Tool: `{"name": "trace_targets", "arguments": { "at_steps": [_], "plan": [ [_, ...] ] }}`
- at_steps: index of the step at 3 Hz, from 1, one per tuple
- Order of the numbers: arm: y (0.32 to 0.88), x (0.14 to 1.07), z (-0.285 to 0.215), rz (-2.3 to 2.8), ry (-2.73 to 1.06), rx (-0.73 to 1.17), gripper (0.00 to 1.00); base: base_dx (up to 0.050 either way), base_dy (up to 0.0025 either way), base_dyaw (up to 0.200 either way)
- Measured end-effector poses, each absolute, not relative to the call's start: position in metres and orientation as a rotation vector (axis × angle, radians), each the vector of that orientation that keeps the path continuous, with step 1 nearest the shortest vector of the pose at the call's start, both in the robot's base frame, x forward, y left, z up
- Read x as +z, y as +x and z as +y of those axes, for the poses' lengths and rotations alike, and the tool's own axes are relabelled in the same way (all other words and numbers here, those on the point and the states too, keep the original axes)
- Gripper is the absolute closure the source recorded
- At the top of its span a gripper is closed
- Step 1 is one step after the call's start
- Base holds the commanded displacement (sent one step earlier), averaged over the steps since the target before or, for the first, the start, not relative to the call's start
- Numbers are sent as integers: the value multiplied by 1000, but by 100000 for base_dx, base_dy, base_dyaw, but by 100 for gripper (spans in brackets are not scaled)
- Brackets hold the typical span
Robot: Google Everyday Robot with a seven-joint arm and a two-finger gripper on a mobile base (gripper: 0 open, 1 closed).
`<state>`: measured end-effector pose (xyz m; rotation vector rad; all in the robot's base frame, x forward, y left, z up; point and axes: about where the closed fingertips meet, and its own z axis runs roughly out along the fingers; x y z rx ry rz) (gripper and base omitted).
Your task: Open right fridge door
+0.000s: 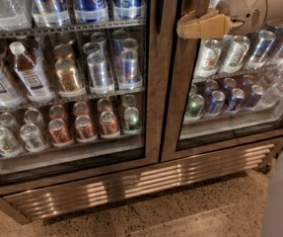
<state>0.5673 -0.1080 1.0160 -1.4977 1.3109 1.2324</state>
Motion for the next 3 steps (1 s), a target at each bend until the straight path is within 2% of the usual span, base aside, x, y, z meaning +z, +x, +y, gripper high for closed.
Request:
{"name": "trace_targets", "arguments": {
  "at_steps": [3],
  "plan": [
    [568, 1014, -108, 1326, -1502, 1226, 100, 0, 0, 0]
  ]
}}
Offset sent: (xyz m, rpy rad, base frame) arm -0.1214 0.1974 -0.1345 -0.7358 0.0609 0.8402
